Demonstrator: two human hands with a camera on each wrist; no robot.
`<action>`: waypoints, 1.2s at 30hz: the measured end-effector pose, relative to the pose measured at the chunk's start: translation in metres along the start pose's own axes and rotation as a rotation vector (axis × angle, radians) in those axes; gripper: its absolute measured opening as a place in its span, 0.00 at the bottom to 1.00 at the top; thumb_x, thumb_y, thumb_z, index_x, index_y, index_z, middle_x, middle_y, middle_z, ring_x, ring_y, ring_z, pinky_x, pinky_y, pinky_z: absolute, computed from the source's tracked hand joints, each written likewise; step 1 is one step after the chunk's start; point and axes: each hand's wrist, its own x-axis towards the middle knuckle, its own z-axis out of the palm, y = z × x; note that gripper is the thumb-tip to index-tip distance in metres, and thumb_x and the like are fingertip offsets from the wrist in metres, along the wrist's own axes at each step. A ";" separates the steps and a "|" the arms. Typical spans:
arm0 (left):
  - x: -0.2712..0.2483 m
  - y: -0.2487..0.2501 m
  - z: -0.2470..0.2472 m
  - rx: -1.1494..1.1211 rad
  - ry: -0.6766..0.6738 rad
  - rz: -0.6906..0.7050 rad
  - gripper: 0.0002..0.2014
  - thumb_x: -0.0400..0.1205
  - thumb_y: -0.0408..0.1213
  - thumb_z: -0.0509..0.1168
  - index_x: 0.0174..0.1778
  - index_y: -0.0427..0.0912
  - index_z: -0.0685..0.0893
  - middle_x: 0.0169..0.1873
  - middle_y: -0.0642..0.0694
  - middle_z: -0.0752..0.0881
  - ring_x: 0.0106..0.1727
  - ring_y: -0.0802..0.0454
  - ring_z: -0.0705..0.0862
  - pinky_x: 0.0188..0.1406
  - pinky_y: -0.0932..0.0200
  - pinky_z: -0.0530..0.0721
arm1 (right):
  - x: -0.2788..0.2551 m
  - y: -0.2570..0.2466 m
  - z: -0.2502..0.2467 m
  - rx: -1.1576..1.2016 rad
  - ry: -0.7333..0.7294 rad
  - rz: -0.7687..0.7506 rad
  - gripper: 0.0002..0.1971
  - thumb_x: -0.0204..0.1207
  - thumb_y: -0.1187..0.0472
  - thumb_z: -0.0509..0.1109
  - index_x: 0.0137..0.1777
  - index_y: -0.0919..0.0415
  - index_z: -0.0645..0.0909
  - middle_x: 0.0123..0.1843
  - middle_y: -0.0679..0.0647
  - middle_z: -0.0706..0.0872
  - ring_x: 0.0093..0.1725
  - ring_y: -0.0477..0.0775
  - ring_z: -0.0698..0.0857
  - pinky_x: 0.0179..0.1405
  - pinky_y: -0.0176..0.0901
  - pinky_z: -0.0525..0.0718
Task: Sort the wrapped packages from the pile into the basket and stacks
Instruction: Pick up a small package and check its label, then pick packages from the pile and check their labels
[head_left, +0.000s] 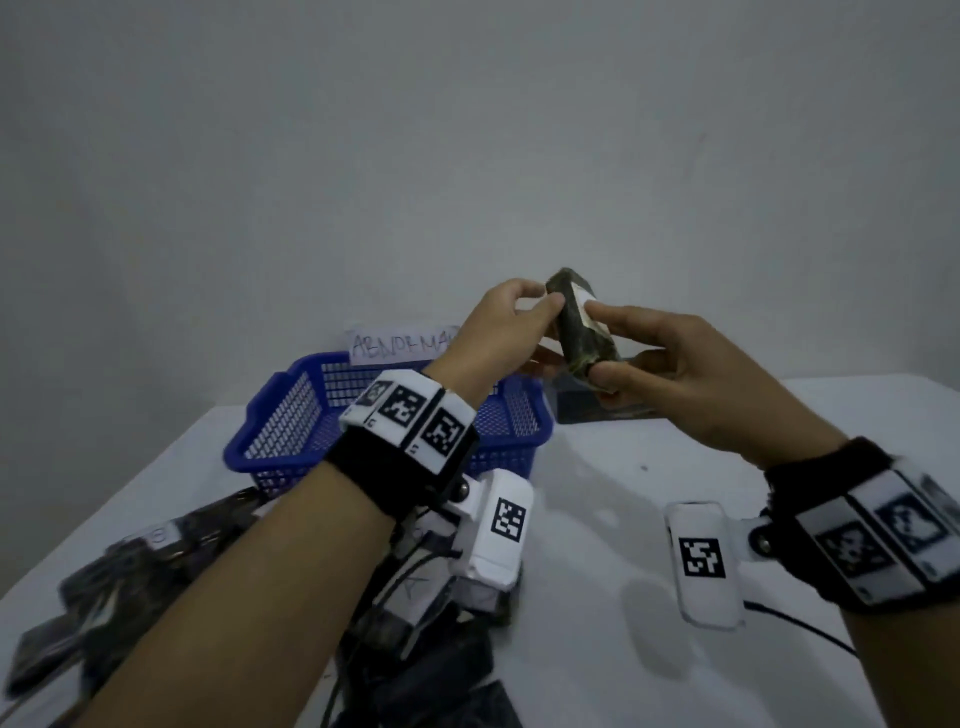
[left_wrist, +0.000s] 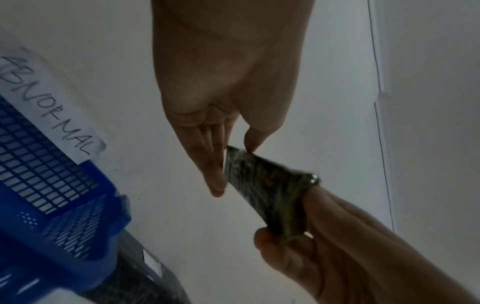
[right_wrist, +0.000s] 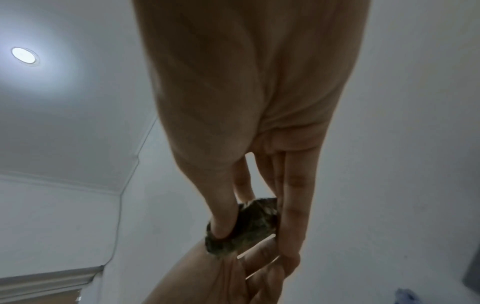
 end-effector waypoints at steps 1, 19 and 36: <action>0.005 -0.004 0.010 0.053 -0.013 -0.008 0.15 0.89 0.44 0.61 0.69 0.42 0.77 0.50 0.42 0.90 0.39 0.47 0.91 0.38 0.54 0.92 | -0.001 0.011 -0.005 -0.016 0.024 0.020 0.31 0.79 0.57 0.76 0.81 0.52 0.74 0.69 0.44 0.87 0.49 0.49 0.93 0.54 0.54 0.92; 0.048 -0.077 0.040 0.406 -0.046 0.020 0.09 0.86 0.39 0.65 0.54 0.40 0.88 0.48 0.46 0.90 0.52 0.55 0.87 0.47 0.70 0.79 | 0.042 0.129 0.032 -0.518 -0.476 0.395 0.36 0.73 0.51 0.81 0.80 0.47 0.73 0.81 0.52 0.75 0.77 0.55 0.75 0.75 0.47 0.73; -0.008 -0.044 -0.066 0.233 0.092 -0.026 0.09 0.87 0.43 0.65 0.54 0.41 0.87 0.40 0.53 0.90 0.41 0.60 0.83 0.32 0.69 0.80 | 0.049 0.013 0.044 -0.366 -0.327 0.046 0.20 0.73 0.42 0.77 0.63 0.40 0.79 0.55 0.38 0.88 0.45 0.31 0.83 0.47 0.36 0.78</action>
